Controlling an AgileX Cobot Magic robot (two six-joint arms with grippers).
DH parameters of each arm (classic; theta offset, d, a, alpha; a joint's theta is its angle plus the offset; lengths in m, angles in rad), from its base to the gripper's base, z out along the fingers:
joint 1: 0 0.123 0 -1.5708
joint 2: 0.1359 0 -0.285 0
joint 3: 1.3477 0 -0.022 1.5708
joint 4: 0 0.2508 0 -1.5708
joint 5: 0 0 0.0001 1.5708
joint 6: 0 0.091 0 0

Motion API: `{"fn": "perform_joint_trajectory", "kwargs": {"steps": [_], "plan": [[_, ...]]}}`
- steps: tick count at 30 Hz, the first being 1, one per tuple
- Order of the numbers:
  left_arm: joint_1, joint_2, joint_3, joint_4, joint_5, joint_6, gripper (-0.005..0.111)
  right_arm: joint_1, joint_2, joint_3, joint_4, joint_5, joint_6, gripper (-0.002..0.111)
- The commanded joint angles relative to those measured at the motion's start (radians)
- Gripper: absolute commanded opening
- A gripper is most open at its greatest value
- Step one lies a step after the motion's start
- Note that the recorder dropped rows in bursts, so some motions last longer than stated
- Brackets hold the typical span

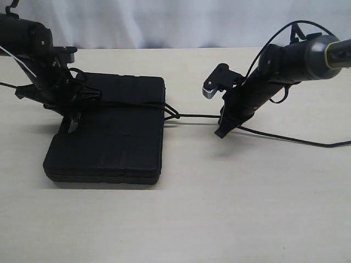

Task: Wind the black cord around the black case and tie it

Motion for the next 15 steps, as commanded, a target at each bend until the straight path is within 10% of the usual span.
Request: {"fn": "perform_joint_trajectory", "kwargs": {"steps": [1,15], "plan": [[0.012,-0.022,-0.002,0.052,0.032,-0.030,0.023,-0.033,-0.019,0.010,-0.063,0.000,0.012,0.004],[0.012,-0.055,-0.179,0.004,0.352,-0.026,0.035,-0.038,-0.092,0.010,-0.112,0.057,0.069,0.004]]}}
